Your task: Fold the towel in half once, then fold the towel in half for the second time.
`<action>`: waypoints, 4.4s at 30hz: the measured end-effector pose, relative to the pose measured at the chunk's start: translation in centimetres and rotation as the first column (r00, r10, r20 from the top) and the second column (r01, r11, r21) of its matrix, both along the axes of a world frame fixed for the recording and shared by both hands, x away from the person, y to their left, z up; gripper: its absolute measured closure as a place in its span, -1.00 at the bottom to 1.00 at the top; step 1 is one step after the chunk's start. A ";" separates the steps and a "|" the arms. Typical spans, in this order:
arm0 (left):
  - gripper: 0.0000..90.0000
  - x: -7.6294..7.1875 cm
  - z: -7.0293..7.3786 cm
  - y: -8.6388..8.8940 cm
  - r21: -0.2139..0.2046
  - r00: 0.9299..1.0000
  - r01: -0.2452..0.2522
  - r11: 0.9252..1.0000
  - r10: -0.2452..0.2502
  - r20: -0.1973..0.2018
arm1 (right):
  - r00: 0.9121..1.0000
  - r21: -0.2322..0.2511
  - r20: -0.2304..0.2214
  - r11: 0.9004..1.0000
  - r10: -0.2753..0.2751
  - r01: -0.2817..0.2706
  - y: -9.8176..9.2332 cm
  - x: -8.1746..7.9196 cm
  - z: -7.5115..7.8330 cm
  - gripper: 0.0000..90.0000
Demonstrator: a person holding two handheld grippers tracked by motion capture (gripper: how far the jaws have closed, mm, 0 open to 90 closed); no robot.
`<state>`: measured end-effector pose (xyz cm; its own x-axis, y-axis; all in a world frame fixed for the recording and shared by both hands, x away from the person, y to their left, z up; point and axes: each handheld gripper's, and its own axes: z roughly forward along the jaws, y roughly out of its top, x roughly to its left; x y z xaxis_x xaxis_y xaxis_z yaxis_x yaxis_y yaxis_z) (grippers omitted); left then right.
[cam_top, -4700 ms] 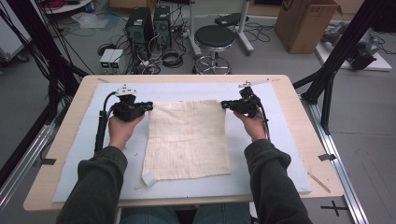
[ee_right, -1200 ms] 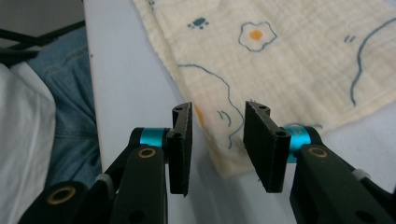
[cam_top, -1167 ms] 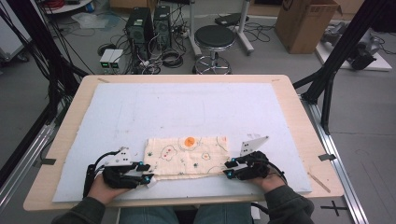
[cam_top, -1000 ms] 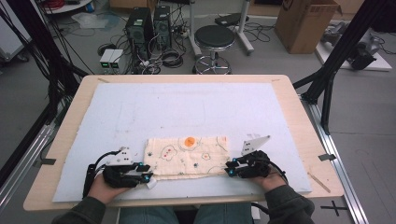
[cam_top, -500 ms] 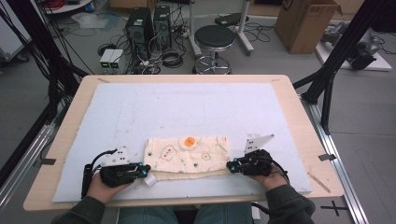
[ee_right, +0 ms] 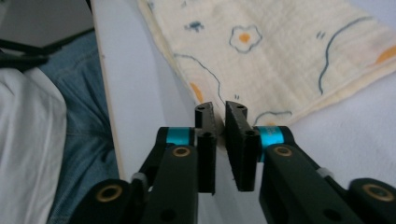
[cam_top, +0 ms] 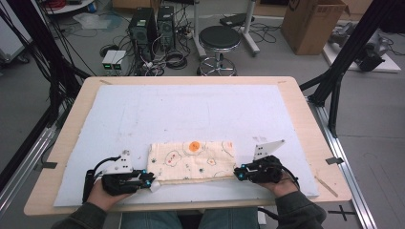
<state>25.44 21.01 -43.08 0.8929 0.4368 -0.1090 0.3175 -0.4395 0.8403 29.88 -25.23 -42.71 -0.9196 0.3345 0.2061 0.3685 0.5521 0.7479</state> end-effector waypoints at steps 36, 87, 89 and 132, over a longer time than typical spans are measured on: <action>0.69 0.9 -1.0 -1.4 0.048 0.999 0.014 0.999 -0.012 -0.030 | 1.000 -0.001 -0.011 1.000 0.025 -0.025 2.3 0.6 -1.3 0.48; -0.13 2.6 0.8 -0.9 -0.025 0.987 -0.158 0.987 0.158 -0.004 | 0.980 0.083 0.059 0.980 -0.188 0.183 2.2 2.6 0.9 -0.40; -0.14 2.8 1.0 -1.0 -0.030 0.987 -0.163 0.986 0.163 -0.004 | 0.980 0.075 0.067 0.980 -0.188 0.183 2.3 2.8 1.1 -0.42; -0.11 10.5 5.9 -1.4 -0.054 0.964 -0.264 0.963 0.264 -0.008 | 0.968 0.027 0.055 0.970 -0.244 0.243 3.8 10.2 4.2 -0.41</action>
<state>35.91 19.59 -37.23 0.7464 0.6507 -0.1395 0.4169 -0.2938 0.8602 40.05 -21.46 -38.47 -0.8216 0.5459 0.1642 0.4458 0.4357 0.7819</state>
